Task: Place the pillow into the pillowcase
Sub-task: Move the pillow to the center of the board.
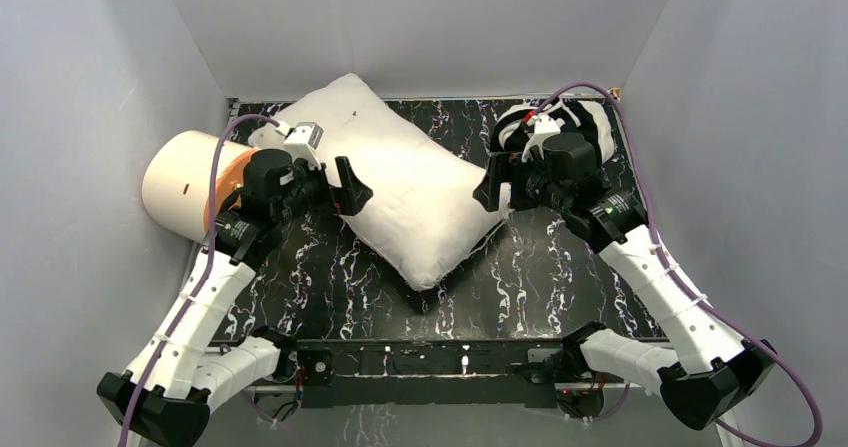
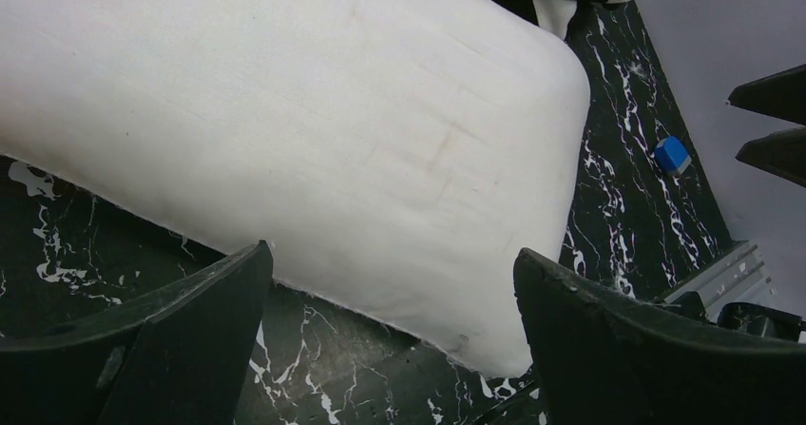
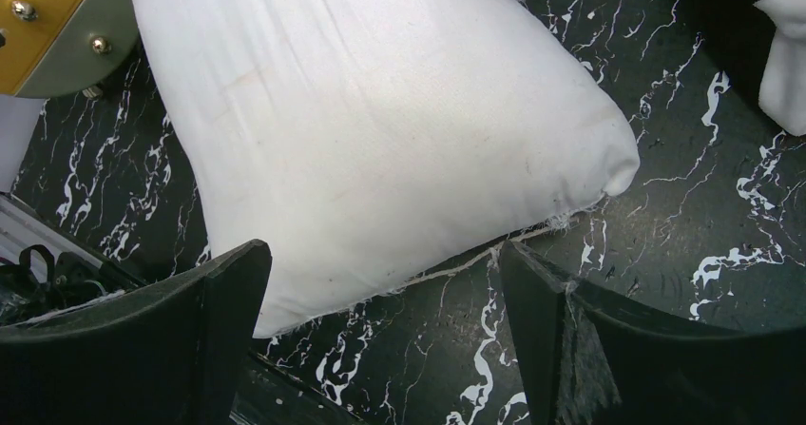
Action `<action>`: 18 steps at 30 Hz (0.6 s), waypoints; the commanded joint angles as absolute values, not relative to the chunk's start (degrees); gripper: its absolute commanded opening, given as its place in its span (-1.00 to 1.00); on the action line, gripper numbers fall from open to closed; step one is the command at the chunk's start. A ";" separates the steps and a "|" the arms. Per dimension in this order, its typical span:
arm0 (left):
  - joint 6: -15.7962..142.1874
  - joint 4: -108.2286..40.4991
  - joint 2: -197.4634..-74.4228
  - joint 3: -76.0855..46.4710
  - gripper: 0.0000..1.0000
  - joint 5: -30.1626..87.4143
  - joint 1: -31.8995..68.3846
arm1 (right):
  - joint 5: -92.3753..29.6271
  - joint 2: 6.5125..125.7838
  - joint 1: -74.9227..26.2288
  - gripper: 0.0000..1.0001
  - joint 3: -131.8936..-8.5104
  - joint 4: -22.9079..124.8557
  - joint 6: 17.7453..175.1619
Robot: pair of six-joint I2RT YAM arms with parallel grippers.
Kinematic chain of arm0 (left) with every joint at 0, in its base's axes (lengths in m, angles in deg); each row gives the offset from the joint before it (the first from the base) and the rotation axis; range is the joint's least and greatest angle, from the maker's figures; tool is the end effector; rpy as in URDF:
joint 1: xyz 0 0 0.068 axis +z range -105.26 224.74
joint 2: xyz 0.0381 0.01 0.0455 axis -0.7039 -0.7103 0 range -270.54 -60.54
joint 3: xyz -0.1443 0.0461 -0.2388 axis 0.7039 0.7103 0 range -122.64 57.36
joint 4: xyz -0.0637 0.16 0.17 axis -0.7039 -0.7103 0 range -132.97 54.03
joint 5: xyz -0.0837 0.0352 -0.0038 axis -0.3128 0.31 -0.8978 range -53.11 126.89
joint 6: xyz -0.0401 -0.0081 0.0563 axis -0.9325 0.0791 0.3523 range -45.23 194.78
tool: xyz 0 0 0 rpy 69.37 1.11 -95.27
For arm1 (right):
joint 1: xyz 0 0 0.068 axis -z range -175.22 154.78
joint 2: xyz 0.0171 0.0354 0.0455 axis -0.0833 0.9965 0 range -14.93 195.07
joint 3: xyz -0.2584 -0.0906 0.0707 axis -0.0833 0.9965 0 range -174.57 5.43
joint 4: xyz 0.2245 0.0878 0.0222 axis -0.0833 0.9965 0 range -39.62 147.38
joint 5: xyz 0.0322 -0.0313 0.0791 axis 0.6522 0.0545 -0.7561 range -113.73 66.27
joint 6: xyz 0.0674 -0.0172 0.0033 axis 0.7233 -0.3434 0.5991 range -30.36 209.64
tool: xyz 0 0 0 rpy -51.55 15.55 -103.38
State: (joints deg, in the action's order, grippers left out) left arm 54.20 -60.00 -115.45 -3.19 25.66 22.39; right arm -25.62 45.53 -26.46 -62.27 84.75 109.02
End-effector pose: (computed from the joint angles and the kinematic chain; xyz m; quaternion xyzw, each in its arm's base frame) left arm 0.1830 -0.0872 0.3788 0.0697 0.8061 -0.2869 0.5128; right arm 0.1836 0.1136 0.3804 -0.0967 0.8477 0.2356 0.4654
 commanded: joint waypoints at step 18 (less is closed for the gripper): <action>52.64 -57.64 -138.74 -14.25 0.97 54.64 22.17 | -28.05 43.10 -26.71 0.97 -62.53 82.68 109.91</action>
State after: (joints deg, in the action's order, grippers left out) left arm 53.89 -58.30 -133.99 -9.57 51.04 22.37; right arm -27.11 45.43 -26.46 -62.27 84.79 109.21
